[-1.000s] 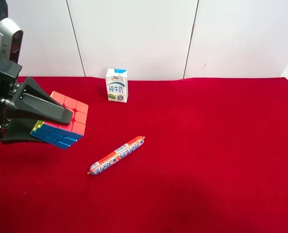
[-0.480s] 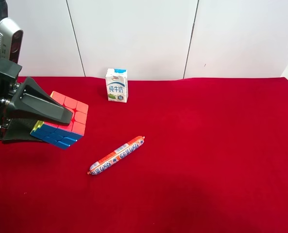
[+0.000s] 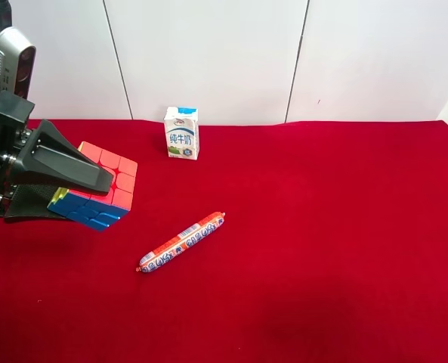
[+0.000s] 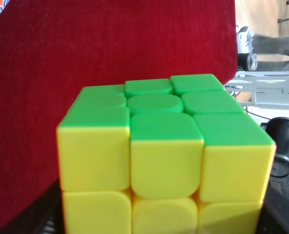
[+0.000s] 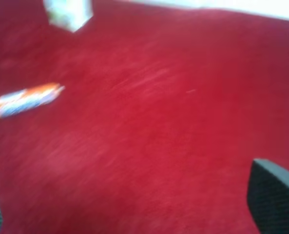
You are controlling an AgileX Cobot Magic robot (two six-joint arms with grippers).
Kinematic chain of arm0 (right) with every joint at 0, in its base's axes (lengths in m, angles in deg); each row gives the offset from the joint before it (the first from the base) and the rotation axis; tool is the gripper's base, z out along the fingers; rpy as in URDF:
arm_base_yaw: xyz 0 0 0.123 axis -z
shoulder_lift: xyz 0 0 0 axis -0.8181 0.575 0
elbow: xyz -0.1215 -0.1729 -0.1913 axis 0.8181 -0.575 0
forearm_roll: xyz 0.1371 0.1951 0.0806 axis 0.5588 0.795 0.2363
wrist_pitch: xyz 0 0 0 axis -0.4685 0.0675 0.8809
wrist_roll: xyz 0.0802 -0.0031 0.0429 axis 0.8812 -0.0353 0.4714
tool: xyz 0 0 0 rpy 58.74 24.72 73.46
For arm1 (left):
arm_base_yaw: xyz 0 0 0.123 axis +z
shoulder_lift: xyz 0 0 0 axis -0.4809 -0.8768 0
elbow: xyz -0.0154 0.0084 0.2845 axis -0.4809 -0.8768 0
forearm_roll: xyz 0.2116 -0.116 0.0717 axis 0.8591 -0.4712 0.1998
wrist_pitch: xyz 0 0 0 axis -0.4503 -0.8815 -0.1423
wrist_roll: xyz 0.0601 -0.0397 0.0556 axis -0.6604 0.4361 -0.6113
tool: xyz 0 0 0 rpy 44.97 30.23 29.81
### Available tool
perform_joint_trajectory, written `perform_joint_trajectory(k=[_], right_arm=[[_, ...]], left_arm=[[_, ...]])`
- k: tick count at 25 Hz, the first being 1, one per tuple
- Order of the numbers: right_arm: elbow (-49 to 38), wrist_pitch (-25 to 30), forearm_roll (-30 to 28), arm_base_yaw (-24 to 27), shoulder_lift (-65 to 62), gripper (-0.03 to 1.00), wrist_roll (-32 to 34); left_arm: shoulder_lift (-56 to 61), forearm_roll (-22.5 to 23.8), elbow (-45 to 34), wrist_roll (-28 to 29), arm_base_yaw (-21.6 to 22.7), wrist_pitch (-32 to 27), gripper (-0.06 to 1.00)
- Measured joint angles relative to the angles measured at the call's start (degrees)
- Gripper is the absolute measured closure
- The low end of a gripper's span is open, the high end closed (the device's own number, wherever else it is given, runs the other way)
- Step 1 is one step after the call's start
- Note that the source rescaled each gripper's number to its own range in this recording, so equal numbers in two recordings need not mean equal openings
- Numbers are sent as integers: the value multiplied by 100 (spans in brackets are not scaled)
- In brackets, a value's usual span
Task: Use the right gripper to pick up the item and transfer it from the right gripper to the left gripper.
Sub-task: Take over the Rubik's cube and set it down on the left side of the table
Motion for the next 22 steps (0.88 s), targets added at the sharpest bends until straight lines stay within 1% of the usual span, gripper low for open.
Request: perform_joint_trajectory(k=[2, 5, 11, 14, 17, 20, 22], right_arm=[[0, 3, 0, 472, -49, -3, 0], [-18, 3, 0, 767, -49, -3, 0], [-18, 3, 0, 798, -49, -3, 0], [-18, 3, 0, 798, -49, -3, 0], [-18, 3, 0, 798, -49, -3, 0], [-18, 3, 0, 798, -49, -3, 0], [-18, 3, 0, 798, -49, -3, 0]], left_arm=[[0, 60, 0, 0, 0, 79, 94], [0, 326, 0, -7, 0, 166, 94], [0, 1078, 54, -199, 0, 390, 94], [-59, 1510, 461, -205, 0, 623, 94], [-254, 2188, 990, 153, 0, 928, 94], [-619, 3190, 1470, 711, 0, 1119, 94], [-897, 3702, 1704, 1020, 0, 1198, 94]])
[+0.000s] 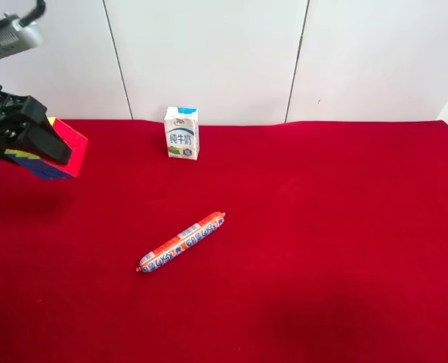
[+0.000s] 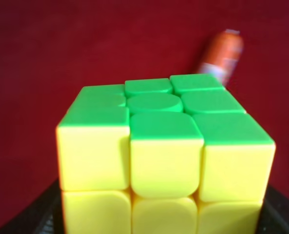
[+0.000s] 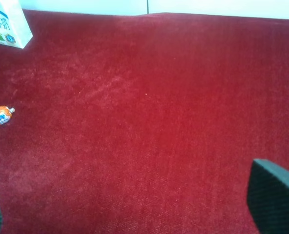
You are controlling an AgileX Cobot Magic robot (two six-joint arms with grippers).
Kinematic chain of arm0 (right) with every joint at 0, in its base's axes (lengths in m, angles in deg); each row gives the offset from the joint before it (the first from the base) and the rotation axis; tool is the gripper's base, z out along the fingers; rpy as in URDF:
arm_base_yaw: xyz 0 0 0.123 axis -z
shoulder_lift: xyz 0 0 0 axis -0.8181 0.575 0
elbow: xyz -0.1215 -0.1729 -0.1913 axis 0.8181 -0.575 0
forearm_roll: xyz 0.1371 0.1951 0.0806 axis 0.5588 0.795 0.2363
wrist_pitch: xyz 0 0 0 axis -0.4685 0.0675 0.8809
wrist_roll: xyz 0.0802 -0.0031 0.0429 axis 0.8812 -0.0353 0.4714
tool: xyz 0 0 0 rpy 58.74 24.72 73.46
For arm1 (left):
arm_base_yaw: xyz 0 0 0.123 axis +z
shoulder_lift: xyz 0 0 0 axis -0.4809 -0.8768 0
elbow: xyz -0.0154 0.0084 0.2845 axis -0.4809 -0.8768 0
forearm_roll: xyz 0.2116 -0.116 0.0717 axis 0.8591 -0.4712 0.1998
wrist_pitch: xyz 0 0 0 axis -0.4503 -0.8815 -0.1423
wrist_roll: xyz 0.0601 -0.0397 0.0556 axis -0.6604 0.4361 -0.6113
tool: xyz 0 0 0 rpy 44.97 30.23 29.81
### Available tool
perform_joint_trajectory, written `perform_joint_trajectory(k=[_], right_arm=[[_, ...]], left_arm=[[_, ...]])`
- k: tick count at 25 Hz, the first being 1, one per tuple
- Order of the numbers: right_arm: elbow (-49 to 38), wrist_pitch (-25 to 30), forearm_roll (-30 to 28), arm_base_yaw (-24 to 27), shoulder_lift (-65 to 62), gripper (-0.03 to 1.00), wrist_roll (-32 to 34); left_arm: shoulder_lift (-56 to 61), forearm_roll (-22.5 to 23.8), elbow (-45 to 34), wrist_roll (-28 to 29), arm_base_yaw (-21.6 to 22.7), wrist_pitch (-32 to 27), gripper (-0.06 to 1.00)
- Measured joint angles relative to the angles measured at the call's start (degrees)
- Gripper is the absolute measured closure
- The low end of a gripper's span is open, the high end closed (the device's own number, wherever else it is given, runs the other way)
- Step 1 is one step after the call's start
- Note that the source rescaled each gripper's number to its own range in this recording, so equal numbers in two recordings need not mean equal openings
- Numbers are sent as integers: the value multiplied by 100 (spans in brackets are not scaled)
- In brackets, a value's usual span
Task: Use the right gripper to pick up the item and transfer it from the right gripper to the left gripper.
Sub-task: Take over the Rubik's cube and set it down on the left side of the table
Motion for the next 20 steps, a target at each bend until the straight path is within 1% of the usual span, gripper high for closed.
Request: perform_joint_trajectory(k=[3, 7, 13, 16, 20], right_arm=[[0, 0, 0, 0, 0, -3, 0], [0, 0, 0, 0, 0, -3, 0], [0, 0, 0, 0, 0, -3, 0], [0, 0, 0, 0, 0, -3, 0], [0, 0, 0, 0, 0, -3, 0]], left_arm=[[-484, 530, 214, 286, 0, 185, 94], [-1147, 822, 266, 421, 0, 584, 94], [-2098, 886, 266, 439, 0, 1278, 94], [-2481, 891, 266, 439, 0, 1479, 94], [-2773, 897, 266, 439, 0, 1540, 94]])
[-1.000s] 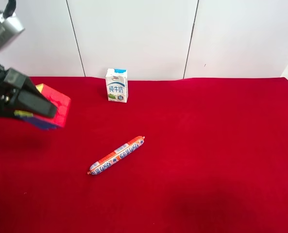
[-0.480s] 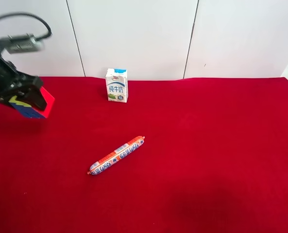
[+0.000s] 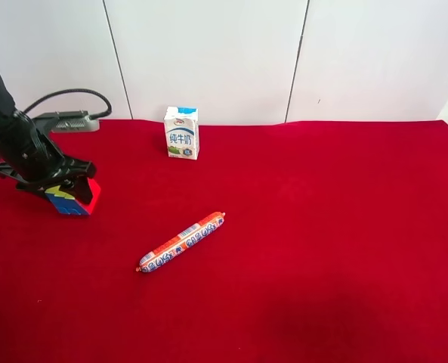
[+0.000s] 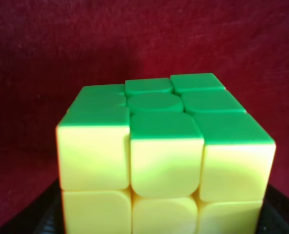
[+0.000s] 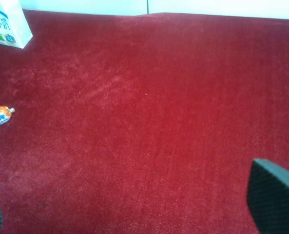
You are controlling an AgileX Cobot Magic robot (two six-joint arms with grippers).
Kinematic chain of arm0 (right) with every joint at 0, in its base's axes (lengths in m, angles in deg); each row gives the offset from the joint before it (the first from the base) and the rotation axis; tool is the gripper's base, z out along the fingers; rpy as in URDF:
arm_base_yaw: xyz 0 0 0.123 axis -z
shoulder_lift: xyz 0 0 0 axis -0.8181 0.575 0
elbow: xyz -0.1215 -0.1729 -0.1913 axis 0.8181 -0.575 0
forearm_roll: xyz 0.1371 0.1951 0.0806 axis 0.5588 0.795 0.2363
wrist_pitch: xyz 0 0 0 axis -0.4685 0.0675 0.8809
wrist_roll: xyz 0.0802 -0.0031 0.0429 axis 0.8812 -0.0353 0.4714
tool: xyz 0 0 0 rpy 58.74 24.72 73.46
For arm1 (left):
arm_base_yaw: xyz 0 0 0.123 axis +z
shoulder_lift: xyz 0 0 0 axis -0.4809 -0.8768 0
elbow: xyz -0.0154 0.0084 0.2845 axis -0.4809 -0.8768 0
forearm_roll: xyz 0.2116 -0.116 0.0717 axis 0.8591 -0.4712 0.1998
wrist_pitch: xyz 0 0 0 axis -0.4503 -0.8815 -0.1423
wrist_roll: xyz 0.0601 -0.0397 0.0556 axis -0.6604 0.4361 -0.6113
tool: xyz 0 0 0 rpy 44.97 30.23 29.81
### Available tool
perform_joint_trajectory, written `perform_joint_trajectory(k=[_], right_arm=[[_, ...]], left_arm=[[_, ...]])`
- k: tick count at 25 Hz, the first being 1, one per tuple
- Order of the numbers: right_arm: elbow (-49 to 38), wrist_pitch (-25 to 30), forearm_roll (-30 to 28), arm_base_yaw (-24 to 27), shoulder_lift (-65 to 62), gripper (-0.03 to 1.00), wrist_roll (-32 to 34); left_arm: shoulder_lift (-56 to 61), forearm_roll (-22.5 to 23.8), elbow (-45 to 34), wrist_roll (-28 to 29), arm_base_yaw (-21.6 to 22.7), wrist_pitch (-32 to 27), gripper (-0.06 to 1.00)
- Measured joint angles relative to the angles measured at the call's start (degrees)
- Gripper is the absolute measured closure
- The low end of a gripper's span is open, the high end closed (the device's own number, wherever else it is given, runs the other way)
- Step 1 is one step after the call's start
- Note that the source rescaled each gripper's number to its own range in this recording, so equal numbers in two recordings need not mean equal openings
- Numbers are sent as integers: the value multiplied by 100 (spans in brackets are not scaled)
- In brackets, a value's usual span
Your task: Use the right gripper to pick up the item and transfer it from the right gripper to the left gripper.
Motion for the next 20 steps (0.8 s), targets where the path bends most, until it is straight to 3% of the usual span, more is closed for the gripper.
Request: perform_joint_trajectory(k=[6, 7, 8, 9, 10, 11, 14, 20], right_arm=[[0, 0, 0, 0, 0, -3, 0], [0, 0, 0, 0, 0, -3, 0], [0, 0, 0, 0, 0, -3, 0], [0, 0, 0, 0, 0, -3, 0], [0, 0, 0, 0, 0, -3, 0], [0, 0, 0, 0, 0, -3, 0], [0, 0, 0, 0, 0, -3, 0], [0, 0, 0, 0, 0, -3, 0]], left_arm=[[-27, 0, 0, -5, 0, 21, 91], [-27, 0, 0, -5, 0, 21, 77], [-27, -5, 2, -5, 0, 14, 50], [-27, -5, 9, 0, 0, -26, 29], [-27, -5, 9, 0, 0, -54, 14], [-27, 0, 9, 0, 0, -80, 5], [80, 0, 9, 0, 0, -111, -3], [895, 91, 34, 0, 0, -135, -5]])
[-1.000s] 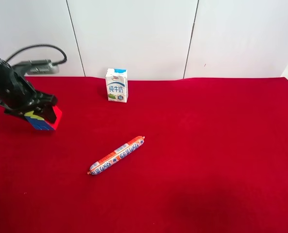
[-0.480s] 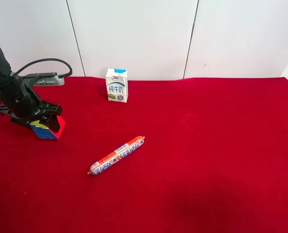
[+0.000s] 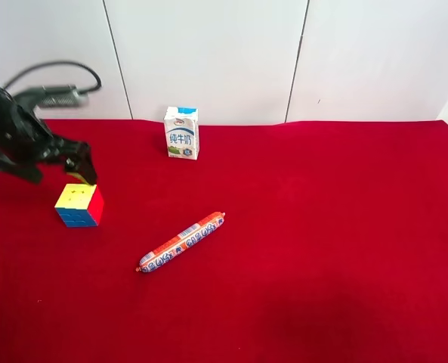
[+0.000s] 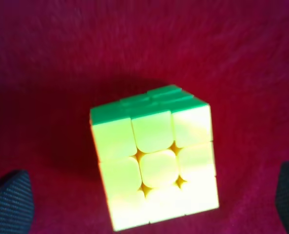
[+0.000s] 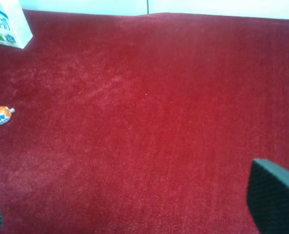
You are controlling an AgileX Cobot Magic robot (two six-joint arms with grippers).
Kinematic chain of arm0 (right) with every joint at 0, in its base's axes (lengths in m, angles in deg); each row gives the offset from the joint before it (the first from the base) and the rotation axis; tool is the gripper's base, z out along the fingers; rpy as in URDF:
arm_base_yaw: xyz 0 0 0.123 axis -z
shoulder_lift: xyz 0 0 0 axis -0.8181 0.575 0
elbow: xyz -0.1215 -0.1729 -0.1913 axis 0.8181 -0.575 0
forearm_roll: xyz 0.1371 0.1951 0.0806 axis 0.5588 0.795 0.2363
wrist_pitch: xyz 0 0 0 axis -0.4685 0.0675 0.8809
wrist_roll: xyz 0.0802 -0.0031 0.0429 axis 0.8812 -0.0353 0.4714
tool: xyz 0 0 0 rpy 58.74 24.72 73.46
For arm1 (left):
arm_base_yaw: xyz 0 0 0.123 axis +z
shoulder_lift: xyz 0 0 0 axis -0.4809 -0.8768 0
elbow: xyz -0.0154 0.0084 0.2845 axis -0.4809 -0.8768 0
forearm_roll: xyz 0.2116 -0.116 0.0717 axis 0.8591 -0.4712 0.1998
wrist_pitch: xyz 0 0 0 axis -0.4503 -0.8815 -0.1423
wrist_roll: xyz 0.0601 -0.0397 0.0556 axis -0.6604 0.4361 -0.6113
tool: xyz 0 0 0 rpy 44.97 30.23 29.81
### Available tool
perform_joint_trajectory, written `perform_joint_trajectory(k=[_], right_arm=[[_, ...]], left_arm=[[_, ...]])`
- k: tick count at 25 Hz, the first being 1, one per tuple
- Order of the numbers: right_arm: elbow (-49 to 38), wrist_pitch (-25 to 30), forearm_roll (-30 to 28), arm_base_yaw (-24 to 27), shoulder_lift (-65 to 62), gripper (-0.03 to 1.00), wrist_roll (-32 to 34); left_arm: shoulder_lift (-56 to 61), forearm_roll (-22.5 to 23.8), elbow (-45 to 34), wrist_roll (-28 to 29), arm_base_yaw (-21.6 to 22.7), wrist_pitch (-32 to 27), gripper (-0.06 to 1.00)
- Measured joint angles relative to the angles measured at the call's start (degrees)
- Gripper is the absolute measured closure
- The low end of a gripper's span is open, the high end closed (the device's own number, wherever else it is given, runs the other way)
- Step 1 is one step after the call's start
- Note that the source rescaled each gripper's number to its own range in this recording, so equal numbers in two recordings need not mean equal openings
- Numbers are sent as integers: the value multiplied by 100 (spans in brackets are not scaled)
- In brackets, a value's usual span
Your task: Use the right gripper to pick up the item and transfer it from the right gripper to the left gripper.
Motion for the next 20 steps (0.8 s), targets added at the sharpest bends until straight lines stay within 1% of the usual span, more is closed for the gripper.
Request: perform_joint_trajectory(k=[3, 5, 13, 16, 20], right_arm=[[0, 0, 0, 0, 0, -3, 0], [0, 0, 0, 0, 0, -3, 0], [0, 0, 0, 0, 0, -3, 0], [0, 0, 0, 0, 0, -3, 0], [0, 0, 0, 0, 0, -3, 0]], left_arm=[[580, 16, 13, 0, 0, -220, -5], [1021, 21, 13, 21, 0, -522, -5], [2737, 38, 13, 39, 0, -2170, -5], [3360, 45, 13, 147, 0, -2555, -5], [4207, 95, -9, 304, 0, -2925, -5]])
